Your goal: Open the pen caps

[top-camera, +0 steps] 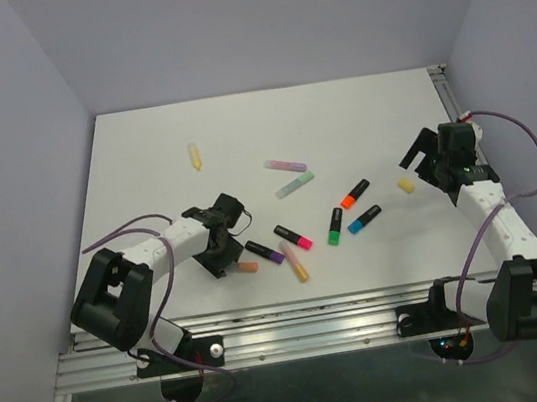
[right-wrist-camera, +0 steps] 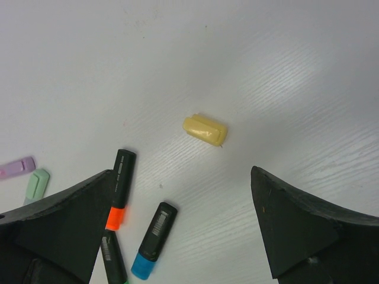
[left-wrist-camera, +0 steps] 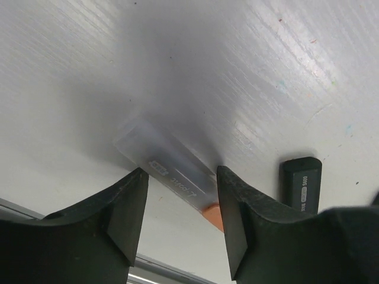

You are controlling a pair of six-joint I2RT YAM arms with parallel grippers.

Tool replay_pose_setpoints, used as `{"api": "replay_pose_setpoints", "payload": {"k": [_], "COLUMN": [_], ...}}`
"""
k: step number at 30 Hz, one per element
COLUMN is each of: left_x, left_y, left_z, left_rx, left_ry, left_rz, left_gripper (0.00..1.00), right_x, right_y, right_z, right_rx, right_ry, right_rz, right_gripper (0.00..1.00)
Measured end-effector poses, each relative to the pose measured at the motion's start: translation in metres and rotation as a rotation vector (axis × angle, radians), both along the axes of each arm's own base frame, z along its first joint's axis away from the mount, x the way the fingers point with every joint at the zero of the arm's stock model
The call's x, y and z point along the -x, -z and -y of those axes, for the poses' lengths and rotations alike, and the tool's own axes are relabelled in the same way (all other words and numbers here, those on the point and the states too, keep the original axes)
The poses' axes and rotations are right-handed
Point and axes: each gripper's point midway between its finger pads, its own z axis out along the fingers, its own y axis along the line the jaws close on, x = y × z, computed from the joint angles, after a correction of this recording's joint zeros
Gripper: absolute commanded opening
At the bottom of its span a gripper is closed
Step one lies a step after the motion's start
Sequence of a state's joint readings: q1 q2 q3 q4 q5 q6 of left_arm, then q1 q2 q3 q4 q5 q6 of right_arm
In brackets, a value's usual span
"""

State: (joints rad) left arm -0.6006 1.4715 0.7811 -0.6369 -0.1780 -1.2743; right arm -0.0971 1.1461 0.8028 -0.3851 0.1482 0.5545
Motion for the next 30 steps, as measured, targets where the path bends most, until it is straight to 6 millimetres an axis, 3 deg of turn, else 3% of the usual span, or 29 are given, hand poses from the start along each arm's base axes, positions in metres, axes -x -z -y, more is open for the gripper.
{"api": "replay_pose_setpoints", "payload": {"k": [3,4,5,9,16,18,22,25,27,30], "left_x": [-0.002,-0.002,-0.002,-0.006,-0.015,-0.024,-0.045,-0.065,-0.078,-0.094], "left_y": [0.001,0.001,0.001,-0.001,-0.008,-0.019,-0.062,-0.112,-0.146,-0.176], "left_z": [-0.003,-0.005,-0.005,-0.005,-0.016,-0.022,-0.022,-0.015,-0.009,0.002], "left_rx": [-0.021,-0.026,-0.026,-0.008,-0.043,-0.06,-0.012,0.075,0.137,0.182], "left_ry": [-0.01,-0.013,-0.015,-0.037,-0.048,-0.045,-0.033,-0.017,-0.006,0.021], "left_rz": [0.004,0.007,0.012,0.043,0.102,0.165,0.361,0.571,0.709,0.815], "left_gripper": [0.38,0.24,0.17,0.0,0.0,0.0,0.0,0.0,0.0,0.0], "right_x": [0.0,0.001,0.001,0.001,0.002,0.003,0.001,0.0,0.004,0.013], "right_y": [-0.006,-0.008,-0.009,-0.015,-0.022,-0.025,-0.035,-0.044,-0.048,-0.049], "right_z": [0.0,0.0,0.0,-0.003,-0.02,-0.028,-0.052,-0.074,-0.092,-0.131], "right_rx": [0.004,0.005,0.006,0.003,-0.034,-0.058,-0.12,-0.169,-0.205,-0.233], "right_ry": [0.0,0.0,-0.001,-0.024,-0.116,-0.161,-0.291,-0.417,-0.509,-0.671], "right_rz": [0.019,0.025,0.03,0.049,0.091,0.112,0.157,0.208,0.229,0.225], "right_gripper": [1.0,1.0,1.0,1.0,1.0,1.0,1.0,1.0,1.0,1.0]}}
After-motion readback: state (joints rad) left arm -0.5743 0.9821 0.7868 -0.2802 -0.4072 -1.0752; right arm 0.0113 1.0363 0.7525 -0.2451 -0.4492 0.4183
